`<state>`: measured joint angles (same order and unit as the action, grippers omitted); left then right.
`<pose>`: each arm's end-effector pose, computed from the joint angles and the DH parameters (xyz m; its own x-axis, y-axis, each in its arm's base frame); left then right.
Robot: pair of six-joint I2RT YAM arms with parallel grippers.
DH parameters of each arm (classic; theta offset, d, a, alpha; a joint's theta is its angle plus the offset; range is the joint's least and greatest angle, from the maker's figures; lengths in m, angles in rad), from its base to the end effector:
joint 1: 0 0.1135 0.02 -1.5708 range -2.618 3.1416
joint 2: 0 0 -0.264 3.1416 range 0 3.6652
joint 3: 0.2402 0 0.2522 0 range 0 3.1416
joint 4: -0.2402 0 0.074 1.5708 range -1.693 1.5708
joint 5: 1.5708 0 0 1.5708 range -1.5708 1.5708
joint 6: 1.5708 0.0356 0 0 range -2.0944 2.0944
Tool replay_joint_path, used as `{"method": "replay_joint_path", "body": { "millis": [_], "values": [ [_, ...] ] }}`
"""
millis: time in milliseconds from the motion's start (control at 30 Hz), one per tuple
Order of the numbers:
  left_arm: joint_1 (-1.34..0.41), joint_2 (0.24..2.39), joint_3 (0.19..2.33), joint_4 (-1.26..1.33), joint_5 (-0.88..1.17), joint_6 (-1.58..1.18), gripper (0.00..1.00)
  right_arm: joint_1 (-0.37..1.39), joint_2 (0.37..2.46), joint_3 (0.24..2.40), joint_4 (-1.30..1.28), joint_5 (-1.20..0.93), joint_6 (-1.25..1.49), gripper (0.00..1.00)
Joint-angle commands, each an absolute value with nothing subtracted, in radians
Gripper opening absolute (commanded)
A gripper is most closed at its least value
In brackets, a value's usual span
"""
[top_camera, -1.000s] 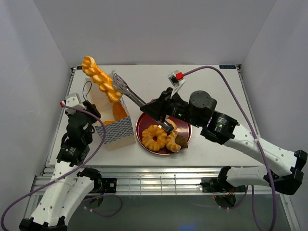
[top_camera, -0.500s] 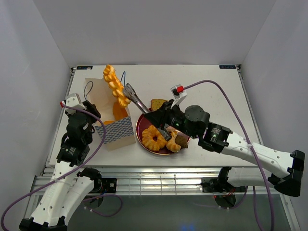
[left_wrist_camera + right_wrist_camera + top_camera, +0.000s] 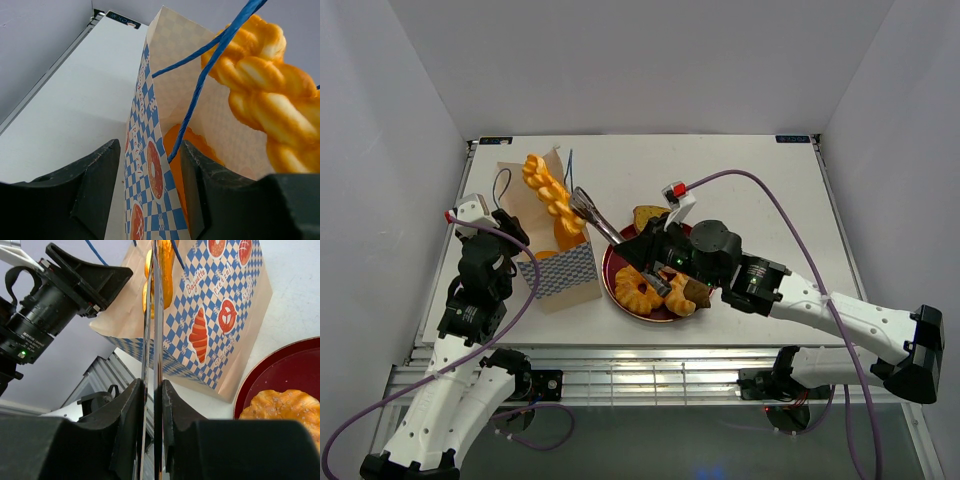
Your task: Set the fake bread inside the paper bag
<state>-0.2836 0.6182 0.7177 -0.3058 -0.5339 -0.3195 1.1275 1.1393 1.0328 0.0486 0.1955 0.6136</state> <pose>0.1443 -0.0232 0.3291 -0.1122 -0.2489 -0.9620 -0.2871 0.9349 -0.2085 0.1213 0.2394 0.3806 -0.4826 0.3004 -0.8227 -0.6422 0.5173 0.5657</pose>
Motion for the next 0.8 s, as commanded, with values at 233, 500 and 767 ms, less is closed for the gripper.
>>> {"method": "replay_joint_path", "body": {
  "millis": [233,500,767],
  "values": [
    [-0.285,0.621,0.727,-0.327,-0.532,-0.314,0.62,1.135,1.141,1.086,0.066,0.135,0.595,0.08],
    [-0.285,0.62,0.726,-0.327,-0.531,-0.316,0.62,1.135,1.157,1.131,0.023,0.12,0.568,0.35],
    [-0.285,0.62,0.727,-0.327,-0.529,-0.316,0.62,1.137,1.172,1.164,0.002,0.117,0.557,0.44]
  ]
}}
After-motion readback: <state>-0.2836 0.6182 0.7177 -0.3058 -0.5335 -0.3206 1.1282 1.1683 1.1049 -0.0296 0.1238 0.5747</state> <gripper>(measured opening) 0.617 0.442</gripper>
